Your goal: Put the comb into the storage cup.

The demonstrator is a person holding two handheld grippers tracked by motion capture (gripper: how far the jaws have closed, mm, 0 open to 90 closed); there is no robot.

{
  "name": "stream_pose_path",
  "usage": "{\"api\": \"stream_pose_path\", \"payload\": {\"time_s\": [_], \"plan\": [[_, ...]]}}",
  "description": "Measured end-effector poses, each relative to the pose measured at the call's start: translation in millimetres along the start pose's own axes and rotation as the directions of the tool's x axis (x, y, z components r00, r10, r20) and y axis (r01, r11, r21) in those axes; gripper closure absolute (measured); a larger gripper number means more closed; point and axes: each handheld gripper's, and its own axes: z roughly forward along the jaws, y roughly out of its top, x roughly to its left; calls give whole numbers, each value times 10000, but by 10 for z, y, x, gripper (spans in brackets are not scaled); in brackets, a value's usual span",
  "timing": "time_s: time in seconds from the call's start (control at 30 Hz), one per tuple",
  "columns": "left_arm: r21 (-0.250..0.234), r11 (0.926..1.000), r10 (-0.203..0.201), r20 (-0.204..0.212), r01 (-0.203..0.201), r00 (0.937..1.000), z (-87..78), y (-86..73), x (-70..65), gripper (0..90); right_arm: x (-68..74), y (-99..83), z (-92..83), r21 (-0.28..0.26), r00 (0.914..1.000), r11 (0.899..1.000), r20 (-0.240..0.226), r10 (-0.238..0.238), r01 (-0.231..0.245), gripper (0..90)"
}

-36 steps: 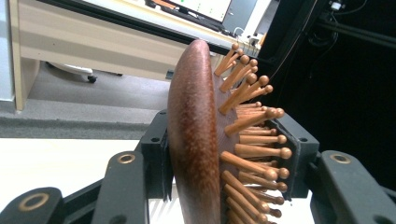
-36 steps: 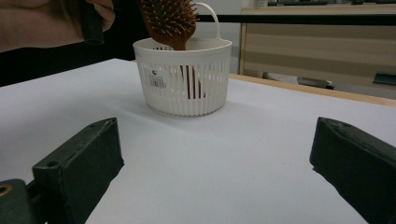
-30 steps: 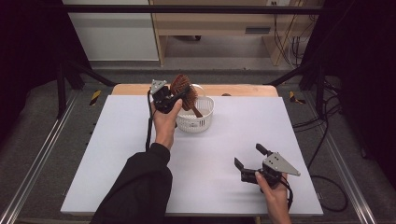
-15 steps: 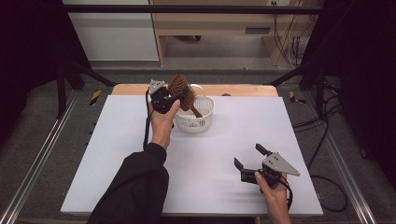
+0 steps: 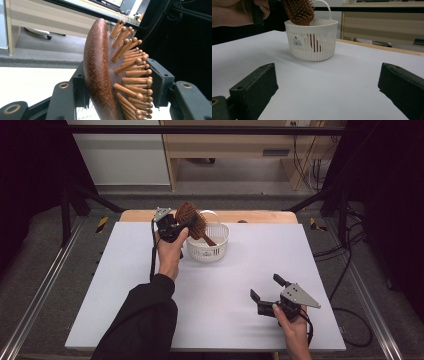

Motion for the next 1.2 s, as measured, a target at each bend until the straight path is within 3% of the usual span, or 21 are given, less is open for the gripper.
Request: {"api": "stream_pose_path", "payload": {"time_s": [1.2], "plan": [[20,9997,-255,-109,256,9996,-58,-41,148,427,7,-4,8,33,10000,10000,-37,-15,15,25]]}}
